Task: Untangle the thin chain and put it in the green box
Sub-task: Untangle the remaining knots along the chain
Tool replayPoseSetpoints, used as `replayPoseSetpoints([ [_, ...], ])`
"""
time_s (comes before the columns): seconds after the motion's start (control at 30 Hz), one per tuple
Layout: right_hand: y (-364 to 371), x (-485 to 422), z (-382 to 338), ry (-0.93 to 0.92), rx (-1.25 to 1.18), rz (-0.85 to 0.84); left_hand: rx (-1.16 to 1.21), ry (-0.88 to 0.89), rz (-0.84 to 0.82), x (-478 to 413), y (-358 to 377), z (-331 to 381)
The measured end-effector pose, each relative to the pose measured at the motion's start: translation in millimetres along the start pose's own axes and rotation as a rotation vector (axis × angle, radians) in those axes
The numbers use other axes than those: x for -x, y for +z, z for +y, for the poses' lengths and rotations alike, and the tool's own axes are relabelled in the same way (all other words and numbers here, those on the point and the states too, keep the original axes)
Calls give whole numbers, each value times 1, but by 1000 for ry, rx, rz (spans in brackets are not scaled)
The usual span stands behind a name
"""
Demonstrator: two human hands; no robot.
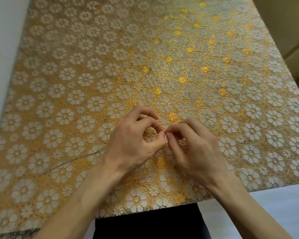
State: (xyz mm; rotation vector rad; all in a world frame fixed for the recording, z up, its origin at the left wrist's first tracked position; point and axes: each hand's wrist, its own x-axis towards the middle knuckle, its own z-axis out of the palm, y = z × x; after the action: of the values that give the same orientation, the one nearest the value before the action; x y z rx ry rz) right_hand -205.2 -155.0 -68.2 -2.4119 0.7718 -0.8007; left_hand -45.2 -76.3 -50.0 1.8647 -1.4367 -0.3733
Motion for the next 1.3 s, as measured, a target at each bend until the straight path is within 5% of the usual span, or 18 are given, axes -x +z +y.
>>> replayPoseSetpoints([
  [0.23,0,-2,-9,19,-2,16,30,-19,17,4,-3,5],
  [0.67,10,0,-25,416,-409,159,393,-337,45,5,1,5],
  [1.3,-8,-7,-13,118,-118,15,240,-221,-31,2,-9,5],
])
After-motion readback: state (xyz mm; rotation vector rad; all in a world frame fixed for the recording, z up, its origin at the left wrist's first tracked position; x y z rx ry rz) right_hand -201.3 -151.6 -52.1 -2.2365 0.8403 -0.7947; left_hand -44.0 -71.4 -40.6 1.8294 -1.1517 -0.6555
